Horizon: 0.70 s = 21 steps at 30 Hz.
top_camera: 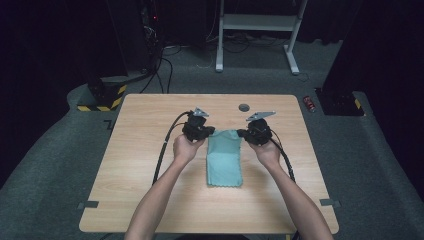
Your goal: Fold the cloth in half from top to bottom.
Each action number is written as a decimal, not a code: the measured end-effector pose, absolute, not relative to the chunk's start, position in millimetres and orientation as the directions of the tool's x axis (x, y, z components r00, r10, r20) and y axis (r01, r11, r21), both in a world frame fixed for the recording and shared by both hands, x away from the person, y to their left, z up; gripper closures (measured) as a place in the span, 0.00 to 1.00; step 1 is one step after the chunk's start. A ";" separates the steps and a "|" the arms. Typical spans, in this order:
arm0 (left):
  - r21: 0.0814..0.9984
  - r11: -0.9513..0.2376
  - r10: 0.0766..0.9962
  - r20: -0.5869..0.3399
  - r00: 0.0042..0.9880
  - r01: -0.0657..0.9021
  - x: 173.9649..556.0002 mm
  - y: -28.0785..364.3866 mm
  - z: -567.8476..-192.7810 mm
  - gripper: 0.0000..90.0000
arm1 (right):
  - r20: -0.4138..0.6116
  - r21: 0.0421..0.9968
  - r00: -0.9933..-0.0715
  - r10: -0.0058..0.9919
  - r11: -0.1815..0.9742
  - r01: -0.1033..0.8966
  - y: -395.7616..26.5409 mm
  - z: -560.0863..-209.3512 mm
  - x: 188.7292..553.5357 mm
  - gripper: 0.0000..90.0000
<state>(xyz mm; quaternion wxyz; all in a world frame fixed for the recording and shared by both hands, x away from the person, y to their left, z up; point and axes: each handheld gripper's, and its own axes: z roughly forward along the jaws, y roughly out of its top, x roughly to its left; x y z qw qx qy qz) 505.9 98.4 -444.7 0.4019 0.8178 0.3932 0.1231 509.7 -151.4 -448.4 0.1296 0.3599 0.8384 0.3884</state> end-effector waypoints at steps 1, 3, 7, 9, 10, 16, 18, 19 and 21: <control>0.754 -0.364 0.740 -0.123 0.661 0.548 504.2 98.4 -445.3 0.98 | 0.064 0.747 -0.713 0.698 0.440 0.498 -152.6 -448.8 508.6 0.99; 0.753 -0.367 0.736 -0.124 0.665 0.546 501.5 98.3 -446.6 0.98 | 0.067 0.747 -0.718 0.693 0.443 0.496 -153.5 -449.7 505.6 0.99; 0.749 -0.379 0.729 -0.121 0.674 0.544 495.6 97.4 -450.7 0.98 | 0.071 0.739 -0.729 0.680 0.455 0.497 -153.2 -453.6 499.7 0.99; 0.749 -0.379 0.726 -0.123 0.676 0.544 492.7 98.2 -453.4 0.98 | 0.074 0.736 -0.735 0.674 0.460 0.496 -152.9 -457.4 497.2 0.99; 0.748 -0.376 0.725 -0.130 0.676 0.547 491.1 98.6 -455.2 0.98 | 0.081 0.733 -0.734 0.674 0.459 0.502 -152.6 -459.4 495.6 0.99; 0.739 -0.375 0.724 -0.144 0.675 0.560 482.1 103.2 -466.1 0.98 | 0.094 0.724 -0.745 0.661 0.468 0.507 -151.2 -469.3 488.9 0.99; 0.735 -0.378 0.722 -0.146 0.676 0.563 479.0 104.4 -469.6 0.98 | 0.092 0.717 -0.750 0.655 0.479 0.507 -150.0 -471.7 486.9 0.99; 0.733 -0.379 0.721 -0.149 0.677 0.565 477.3 104.9 -471.4 0.98 | 0.086 0.716 -0.755 0.651 0.486 0.501 -149.3 -472.5 485.7 0.99; 0.731 -0.383 0.718 -0.149 0.680 0.565 474.3 106.2 -474.3 0.98 | 0.085 0.717 -0.761 0.643 0.491 0.495 -148.2 -473.8 482.9 0.99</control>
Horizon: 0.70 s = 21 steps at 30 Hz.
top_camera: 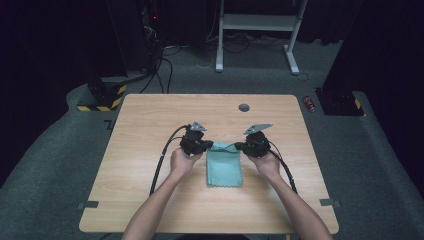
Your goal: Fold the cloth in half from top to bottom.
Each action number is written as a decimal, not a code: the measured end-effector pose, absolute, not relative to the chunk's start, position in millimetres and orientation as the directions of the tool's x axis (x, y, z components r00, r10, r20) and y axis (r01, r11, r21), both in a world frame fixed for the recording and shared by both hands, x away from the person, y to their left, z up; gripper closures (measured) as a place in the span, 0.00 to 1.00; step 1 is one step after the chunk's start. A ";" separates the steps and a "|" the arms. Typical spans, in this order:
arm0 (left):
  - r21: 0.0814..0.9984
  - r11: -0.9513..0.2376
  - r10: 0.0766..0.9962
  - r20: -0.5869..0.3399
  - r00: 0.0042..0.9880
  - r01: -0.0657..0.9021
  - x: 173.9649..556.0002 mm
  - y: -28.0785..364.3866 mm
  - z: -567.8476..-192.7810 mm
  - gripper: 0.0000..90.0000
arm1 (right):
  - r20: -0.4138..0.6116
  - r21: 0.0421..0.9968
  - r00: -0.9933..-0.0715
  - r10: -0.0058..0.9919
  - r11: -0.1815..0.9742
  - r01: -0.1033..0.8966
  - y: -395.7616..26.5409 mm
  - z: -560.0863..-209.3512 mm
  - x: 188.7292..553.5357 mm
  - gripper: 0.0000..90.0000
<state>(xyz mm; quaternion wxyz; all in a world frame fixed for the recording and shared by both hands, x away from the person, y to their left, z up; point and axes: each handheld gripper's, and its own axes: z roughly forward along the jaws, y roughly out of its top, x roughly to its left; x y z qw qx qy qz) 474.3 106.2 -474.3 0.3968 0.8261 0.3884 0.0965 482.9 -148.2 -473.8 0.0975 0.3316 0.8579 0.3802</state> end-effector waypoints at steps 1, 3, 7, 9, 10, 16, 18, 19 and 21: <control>0.728 -0.382 0.719 -0.153 0.678 0.569 472.8 106.5 -475.7 0.98 | 0.087 0.716 -0.763 0.641 0.492 0.495 -147.8 -474.2 481.1 0.99; 0.726 -0.381 0.717 -0.159 0.679 0.572 470.6 107.5 -477.7 0.98 | 0.084 0.717 -0.769 0.633 0.498 0.488 -147.2 -475.5 478.5 0.99; 0.725 -0.388 0.709 -0.159 0.687 0.568 464.2 107.3 -480.7 0.98 | 0.086 0.710 -0.774 0.627 0.507 0.489 -147.4 -478.0 473.7 0.99; 0.722 -0.403 0.705 -0.147 0.693 0.563 460.7 106.3 -483.6 0.98 | 0.088 0.709 -0.777 0.624 0.509 0.489 -147.9 -479.7 471.5 0.99; 0.720 -0.405 0.704 -0.148 0.694 0.564 459.0 105.7 -485.3 0.98 | 0.085 0.709 -0.779 0.621 0.512 0.486 -148.2 -480.8 470.7 0.99; 0.718 -0.404 0.696 -0.160 0.700 0.566 453.8 103.2 -490.1 0.98 | 0.094 0.704 -0.783 0.615 0.515 0.489 -146.6 -486.9 465.7 0.99; 0.721 -0.413 0.691 -0.149 0.707 0.557 451.1 102.1 -489.4 0.98 | 0.097 0.704 -0.785 0.612 0.515 0.489 -146.6 -488.3 463.7 0.99; 0.723 -0.413 0.690 -0.148 0.708 0.554 450.0 101.7 -489.1 0.98 | 0.098 0.706 -0.788 0.608 0.515 0.486 -146.8 -488.9 462.3 0.99; 0.728 -0.413 0.687 -0.146 0.712 0.548 447.0 101.3 -488.0 0.98 | 0.100 0.708 -0.789 0.606 0.514 0.484 -147.4 -488.9 460.1 0.99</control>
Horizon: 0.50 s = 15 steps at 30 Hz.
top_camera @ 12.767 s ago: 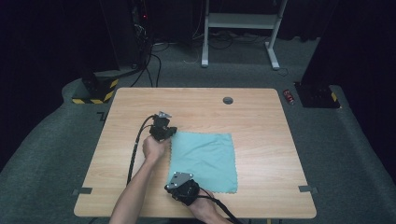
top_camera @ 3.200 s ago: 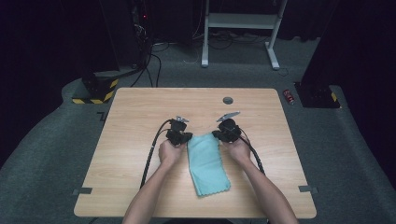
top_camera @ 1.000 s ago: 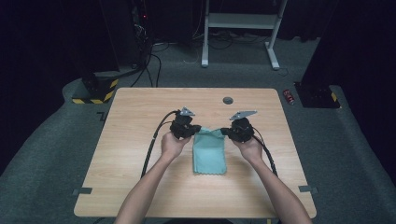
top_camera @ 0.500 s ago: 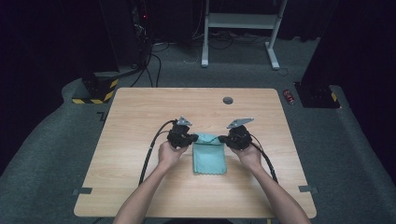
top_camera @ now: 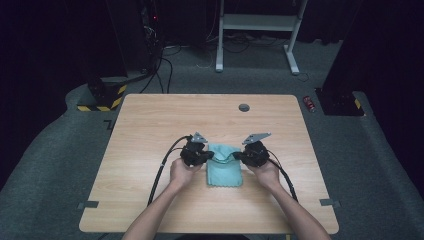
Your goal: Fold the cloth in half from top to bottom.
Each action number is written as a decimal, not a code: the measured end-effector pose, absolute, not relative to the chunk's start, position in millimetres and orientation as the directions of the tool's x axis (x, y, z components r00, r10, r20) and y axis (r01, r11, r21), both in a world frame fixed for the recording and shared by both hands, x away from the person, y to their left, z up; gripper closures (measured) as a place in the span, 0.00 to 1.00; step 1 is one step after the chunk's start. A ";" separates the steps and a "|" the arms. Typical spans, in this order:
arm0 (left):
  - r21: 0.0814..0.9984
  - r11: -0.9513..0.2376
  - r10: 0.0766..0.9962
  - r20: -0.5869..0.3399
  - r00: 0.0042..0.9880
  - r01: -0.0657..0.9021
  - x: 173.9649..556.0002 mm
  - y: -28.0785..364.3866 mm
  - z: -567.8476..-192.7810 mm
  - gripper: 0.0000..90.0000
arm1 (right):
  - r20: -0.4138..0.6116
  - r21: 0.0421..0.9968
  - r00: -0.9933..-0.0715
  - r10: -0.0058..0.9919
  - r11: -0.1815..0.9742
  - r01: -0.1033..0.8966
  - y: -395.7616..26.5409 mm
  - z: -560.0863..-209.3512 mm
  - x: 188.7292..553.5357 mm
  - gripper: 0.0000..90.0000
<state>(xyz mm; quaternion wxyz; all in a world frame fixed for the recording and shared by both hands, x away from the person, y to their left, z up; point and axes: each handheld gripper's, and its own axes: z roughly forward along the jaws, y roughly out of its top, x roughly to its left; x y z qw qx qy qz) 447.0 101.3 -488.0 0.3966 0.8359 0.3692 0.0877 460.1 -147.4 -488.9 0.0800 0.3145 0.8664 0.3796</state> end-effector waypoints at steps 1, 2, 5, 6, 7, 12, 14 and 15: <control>0.729 -0.415 0.686 -0.142 0.714 0.544 445.4 101.2 -487.6 0.98 | 0.100 0.709 -0.791 0.604 0.514 0.483 -147.9 -488.7 458.9 0.99; 0.730 -0.422 0.684 -0.133 0.717 0.538 444.0 101.3 -487.3 0.98 | 0.103 0.712 -0.792 0.602 0.512 0.481 -148.4 -488.7 457.9 0.99; 0.731 -0.427 0.682 -0.125 0.720 0.532 440.5 101.5 -487.9 0.98 | 0.106 0.716 -0.794 0.599 0.508 0.479 -150.0 -488.8 454.8 0.99; 0.734 -0.423 0.681 -0.129 0.721 0.531 439.4 101.9 -488.3 0.98 | 0.107 0.716 -0.793 0.599 0.507 0.479 -150.3 -489.0 453.8 0.99; 0.737 -0.419 0.681 -0.131 0.721 0.530 438.1 102.3 -488.6 0.98 | 0.107 0.717 -0.795 0.597 0.508 0.477 -150.9 -489.3 452.8 0.99; 0.742 -0.423 0.669 -0.132 0.732 0.521 429.5 101.9 -488.3 0.98 | 0.114 0.722 -0.798 0.591 0.503 0.476 -154.7 -490.5 447.0 0.99; 0.742 -0.430 0.664 -0.126 0.737 0.514 426.1 101.3 -488.7 0.98 | 0.116 0.722 -0.800 0.589 0.502 0.475 -156.0 -491.2 443.4 0.99; 0.741 -0.431 0.662 -0.127 0.738 0.514 424.6 101.1 -489.2 0.98 | 0.117 0.723 -0.802 0.586 0.504 0.473 -156.6 -491.8 441.7 0.99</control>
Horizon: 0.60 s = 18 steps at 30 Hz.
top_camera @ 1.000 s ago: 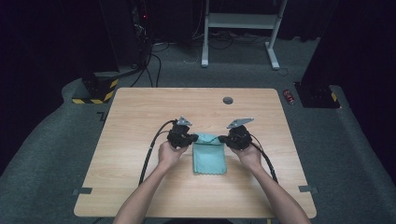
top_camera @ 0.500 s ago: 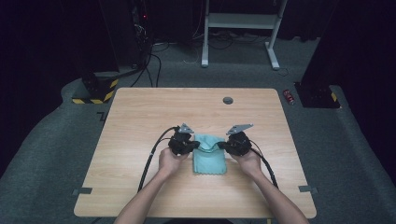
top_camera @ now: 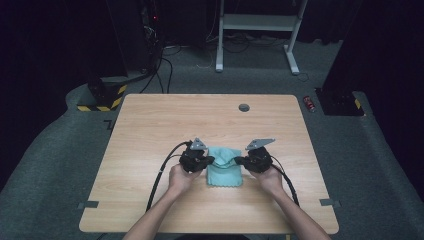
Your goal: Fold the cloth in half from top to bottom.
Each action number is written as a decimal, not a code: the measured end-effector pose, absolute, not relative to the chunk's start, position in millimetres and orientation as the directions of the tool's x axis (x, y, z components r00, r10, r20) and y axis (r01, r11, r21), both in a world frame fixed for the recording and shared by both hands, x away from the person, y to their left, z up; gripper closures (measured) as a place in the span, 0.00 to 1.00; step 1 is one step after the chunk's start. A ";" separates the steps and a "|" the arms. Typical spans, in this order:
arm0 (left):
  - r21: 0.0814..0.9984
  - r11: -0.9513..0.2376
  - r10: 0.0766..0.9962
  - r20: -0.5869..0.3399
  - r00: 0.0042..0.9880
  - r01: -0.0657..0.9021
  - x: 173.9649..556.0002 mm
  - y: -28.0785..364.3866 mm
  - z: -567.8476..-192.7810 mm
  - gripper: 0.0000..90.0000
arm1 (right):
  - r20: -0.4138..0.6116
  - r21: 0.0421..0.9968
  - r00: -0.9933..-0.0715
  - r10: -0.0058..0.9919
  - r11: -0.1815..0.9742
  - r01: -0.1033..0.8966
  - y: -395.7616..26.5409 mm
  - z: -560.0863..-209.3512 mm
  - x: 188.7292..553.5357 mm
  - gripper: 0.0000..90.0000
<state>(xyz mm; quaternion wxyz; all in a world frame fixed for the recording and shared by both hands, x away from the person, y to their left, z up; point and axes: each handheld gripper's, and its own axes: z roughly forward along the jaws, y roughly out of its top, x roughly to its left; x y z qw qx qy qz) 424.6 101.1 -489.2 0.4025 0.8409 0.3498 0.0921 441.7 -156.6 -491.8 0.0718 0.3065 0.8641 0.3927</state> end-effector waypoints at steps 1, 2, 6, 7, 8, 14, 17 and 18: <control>0.742 -0.431 0.660 -0.129 0.740 0.514 423.3 100.9 -489.9 0.98 | 0.117 0.723 -0.804 0.583 0.505 0.472 -157.2 -492.4 439.9 0.99; 0.741 -0.433 0.658 -0.129 0.742 0.513 421.8 100.6 -490.7 0.98 | 0.117 0.724 -0.806 0.581 0.506 0.469 -157.7 -493.0 438.0 0.99; 0.738 -0.441 0.645 -0.135 0.752 0.510 415.2 99.7 -491.9 0.98 | 0.123 0.723 -0.811 0.572 0.508 0.469 -159.0 -494.4 430.2 0.99; 0.740 -0.439 0.643 -0.139 0.753 0.510 413.3 99.7 -491.7 0.98 | 0.123 0.724 -0.814 0.567 0.510 0.465 -159.5 -494.4 428.8 0.99; 0.742 -0.434 0.641 -0.145 0.754 0.511 411.4 100.0 -491.1 0.98 | 0.123 0.726 -0.816 0.565 0.509 0.462 -159.9 -494.3 427.1 0.99; 0.747 -0.464 0.628 -0.101 0.772 0.476 398.8 98.3 -487.7 0.98 | 0.109 0.728 -0.833 0.542 0.528 0.438 -160.2 -492.1 415.2 0.99; 0.746 -0.491 0.616 -0.067 0.784 0.450 389.2 95.5 -487.6 0.98 | 0.096 0.730 -0.842 0.531 0.537 0.422 -161.0 -491.8 406.5 0.99; 0.743 -0.500 0.616 -0.056 0.786 0.444 386.2 94.6 -488.3 0.98 | 0.090 0.731 -0.844 0.529 0.540 0.416 -161.6 -492.2 403.1 0.99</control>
